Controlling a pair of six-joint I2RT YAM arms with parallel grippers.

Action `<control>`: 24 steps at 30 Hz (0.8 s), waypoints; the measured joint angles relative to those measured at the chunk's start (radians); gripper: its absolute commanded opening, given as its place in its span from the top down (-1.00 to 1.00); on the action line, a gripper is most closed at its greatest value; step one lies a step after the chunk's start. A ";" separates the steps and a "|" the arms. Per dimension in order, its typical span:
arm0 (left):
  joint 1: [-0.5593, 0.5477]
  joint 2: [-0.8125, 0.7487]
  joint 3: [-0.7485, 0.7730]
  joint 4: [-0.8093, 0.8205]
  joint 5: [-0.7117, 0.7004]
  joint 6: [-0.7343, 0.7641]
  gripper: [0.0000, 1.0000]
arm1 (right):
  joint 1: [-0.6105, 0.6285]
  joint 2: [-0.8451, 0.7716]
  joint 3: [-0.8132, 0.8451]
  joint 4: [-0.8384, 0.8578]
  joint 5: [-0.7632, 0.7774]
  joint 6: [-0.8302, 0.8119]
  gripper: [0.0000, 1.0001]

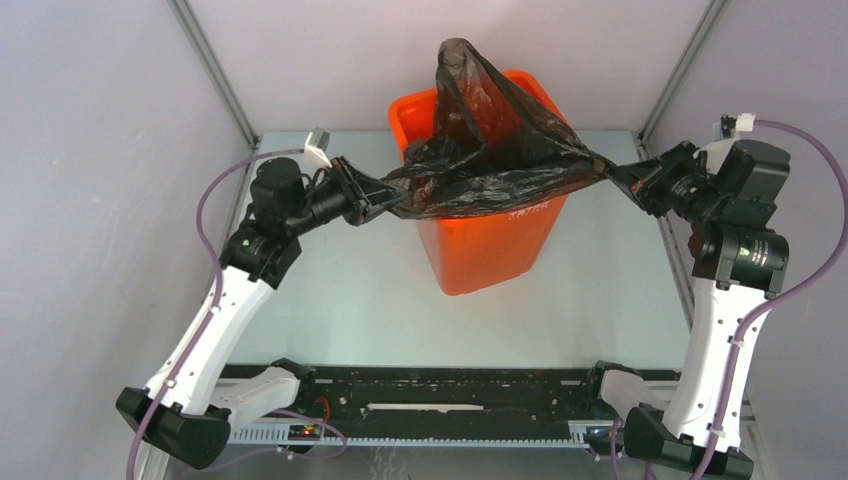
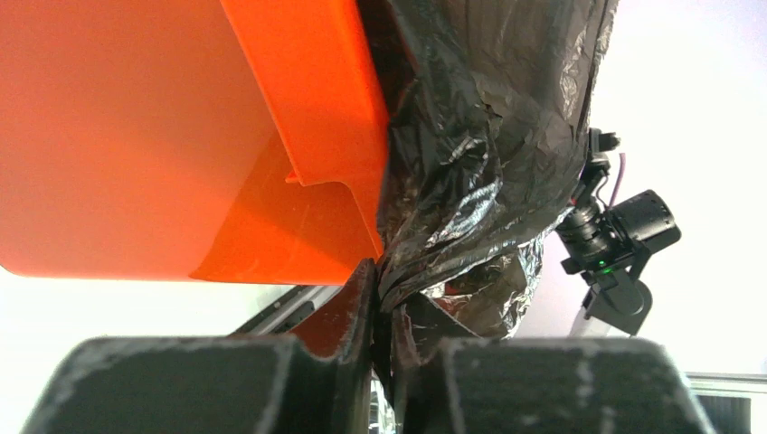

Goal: Put the trash bags into the trash bin

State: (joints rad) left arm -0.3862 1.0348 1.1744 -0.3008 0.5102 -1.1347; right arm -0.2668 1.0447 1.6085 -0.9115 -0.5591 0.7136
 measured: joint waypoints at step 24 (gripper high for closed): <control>0.003 0.089 -0.041 0.014 0.117 -0.079 0.99 | -0.008 0.095 -0.185 0.050 0.070 -0.091 0.99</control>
State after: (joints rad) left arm -0.3836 1.1233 1.1332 -0.2867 0.6273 -1.2137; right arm -0.2745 1.1400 1.4235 -0.8619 -0.4889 0.6228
